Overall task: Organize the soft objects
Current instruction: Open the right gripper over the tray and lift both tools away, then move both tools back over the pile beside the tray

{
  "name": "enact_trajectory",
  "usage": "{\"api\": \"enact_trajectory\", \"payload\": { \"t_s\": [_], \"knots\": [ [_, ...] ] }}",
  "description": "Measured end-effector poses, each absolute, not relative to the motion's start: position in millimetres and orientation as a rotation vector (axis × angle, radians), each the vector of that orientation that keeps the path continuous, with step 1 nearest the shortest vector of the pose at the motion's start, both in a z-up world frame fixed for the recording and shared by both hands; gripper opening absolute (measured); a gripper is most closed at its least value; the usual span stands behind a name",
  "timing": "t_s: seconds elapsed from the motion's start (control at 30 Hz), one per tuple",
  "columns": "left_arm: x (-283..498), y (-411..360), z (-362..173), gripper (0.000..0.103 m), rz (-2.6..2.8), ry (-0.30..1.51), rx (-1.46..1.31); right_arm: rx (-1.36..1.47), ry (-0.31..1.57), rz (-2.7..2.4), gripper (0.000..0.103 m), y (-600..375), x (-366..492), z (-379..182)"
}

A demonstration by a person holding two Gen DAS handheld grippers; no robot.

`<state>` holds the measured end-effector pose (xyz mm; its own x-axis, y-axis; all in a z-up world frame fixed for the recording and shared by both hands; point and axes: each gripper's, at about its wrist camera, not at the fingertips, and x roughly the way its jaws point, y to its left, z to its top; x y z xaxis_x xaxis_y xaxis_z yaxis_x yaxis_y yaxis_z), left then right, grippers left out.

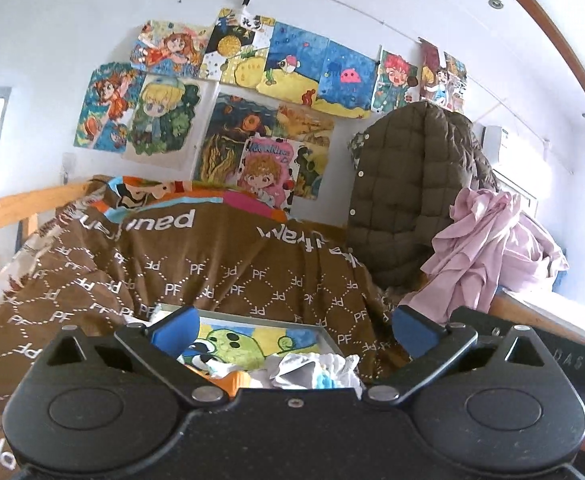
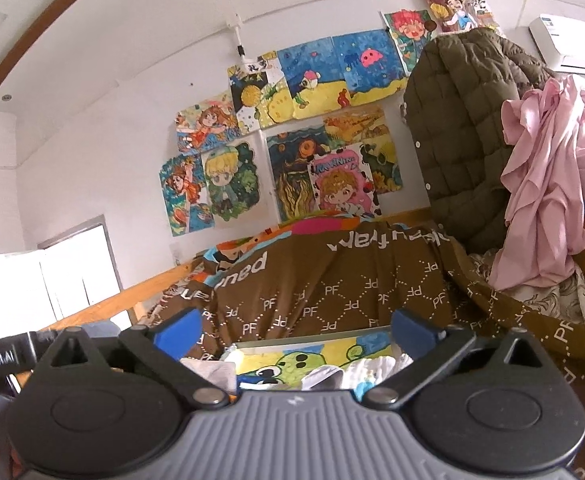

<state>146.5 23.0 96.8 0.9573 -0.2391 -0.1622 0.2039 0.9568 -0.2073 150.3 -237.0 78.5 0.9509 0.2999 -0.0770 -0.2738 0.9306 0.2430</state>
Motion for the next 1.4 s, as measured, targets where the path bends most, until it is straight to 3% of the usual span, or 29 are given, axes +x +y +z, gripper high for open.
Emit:
{"api": "enact_trajectory", "payload": {
  "t_s": [0.7,1.4],
  "knots": [
    [40,36,73,0.102,-0.184,0.236,-0.133,0.119,0.173,0.309,0.103,-211,54,60],
    [29,41,52,0.102,-0.075,0.400,-0.046,0.027,0.294,0.320,0.103,-194,44,33]
  ]
}}
